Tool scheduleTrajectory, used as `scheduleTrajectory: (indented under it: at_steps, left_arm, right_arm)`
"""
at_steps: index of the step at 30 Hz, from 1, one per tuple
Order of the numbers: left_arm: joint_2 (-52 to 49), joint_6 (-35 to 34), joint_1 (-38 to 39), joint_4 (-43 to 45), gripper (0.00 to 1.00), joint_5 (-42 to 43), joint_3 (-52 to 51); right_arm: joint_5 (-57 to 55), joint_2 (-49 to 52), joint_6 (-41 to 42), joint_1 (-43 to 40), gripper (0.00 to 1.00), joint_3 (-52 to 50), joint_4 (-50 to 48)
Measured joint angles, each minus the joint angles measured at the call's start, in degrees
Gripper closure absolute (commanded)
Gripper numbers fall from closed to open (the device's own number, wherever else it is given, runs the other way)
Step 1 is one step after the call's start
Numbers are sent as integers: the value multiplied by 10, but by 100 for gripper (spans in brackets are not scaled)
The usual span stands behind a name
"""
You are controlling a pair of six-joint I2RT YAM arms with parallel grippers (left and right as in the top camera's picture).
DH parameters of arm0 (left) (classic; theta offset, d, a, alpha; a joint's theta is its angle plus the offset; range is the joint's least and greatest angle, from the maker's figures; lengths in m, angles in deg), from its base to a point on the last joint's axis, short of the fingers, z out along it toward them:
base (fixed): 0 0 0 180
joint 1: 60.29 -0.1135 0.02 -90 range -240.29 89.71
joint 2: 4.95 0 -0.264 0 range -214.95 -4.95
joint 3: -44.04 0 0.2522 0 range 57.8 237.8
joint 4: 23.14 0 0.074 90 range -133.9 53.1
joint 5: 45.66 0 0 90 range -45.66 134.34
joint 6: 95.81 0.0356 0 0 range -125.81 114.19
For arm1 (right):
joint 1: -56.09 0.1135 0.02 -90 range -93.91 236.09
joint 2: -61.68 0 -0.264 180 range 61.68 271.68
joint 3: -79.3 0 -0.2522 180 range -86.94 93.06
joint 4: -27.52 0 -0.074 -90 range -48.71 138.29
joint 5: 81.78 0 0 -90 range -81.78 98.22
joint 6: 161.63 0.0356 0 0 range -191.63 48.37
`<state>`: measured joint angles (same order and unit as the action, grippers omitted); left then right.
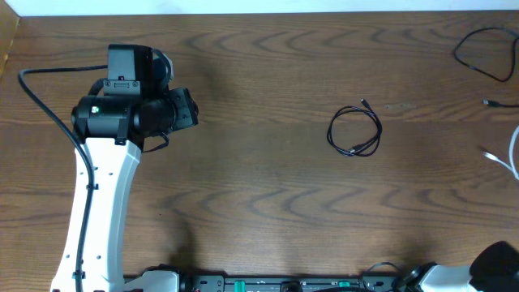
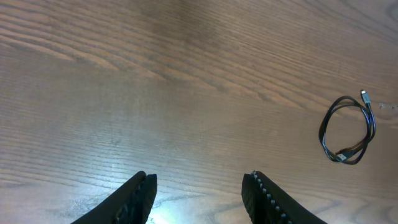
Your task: Untangle cables
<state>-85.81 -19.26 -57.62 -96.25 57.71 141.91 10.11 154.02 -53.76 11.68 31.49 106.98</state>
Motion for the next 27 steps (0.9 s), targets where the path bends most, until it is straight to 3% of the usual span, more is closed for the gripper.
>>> scheduleTrajectory:
  at_steps: [14,15,16,17,19,27]
  left_arm:
    - [0,0,0,0,50,0,0]
    - [0,0,0,0,50,0,0]
    - [0,0,0,0,50,0,0]
    - [0,0,0,0,50,0,0]
    - [0,0,0,0,50,0,0]
    - [0,0,0,0,50,0,0]
  right_arm:
    - [-35,143,36,-78,96,0,20]
    - [-34,161,44,-83,90,0,25]
    - [-34,170,48,-85,75,0,26]
    - [-32,186,57,-88,23,0,27]
    - [-21,209,61,-93,1,0,29]
    - [79,223,38,-114,1,0,22]
